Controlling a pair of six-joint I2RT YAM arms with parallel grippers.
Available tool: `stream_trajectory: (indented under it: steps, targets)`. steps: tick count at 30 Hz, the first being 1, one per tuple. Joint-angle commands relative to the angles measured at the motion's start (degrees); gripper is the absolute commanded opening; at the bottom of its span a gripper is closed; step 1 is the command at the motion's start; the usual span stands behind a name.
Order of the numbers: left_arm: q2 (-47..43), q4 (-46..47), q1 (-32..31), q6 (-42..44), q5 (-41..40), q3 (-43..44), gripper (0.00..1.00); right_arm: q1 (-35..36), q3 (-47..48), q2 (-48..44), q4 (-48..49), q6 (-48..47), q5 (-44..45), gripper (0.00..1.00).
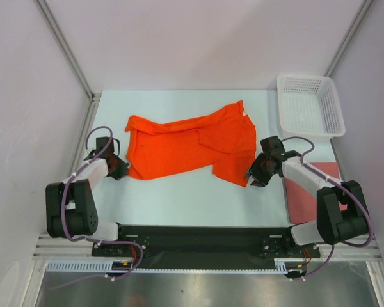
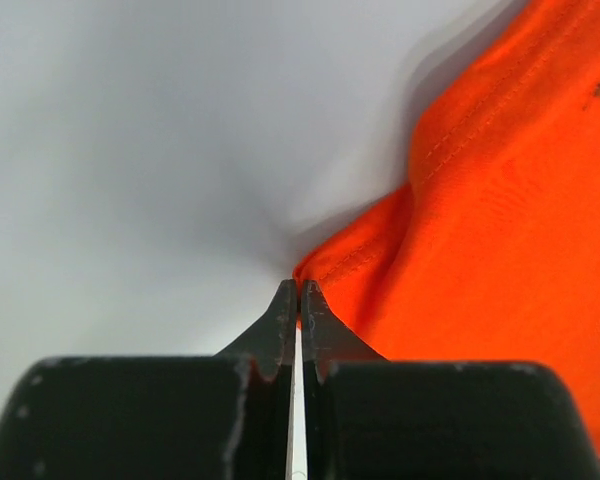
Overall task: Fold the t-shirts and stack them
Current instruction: Flatten the tshirt out
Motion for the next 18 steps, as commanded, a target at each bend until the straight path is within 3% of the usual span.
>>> stream_trajectory:
  steps: [1, 18]
  targets:
    - [-3.92, -1.16, 0.38, 1.03, -0.31, -1.06, 0.00, 0.49, -2.94, -0.86, 9.58, 7.20, 0.92, 0.45]
    - [-7.17, -2.30, 0.38, 1.91, 1.18, -2.30, 0.00, 3.39, -7.96, 1.86, 14.25, 3.60, 4.96, 0.42]
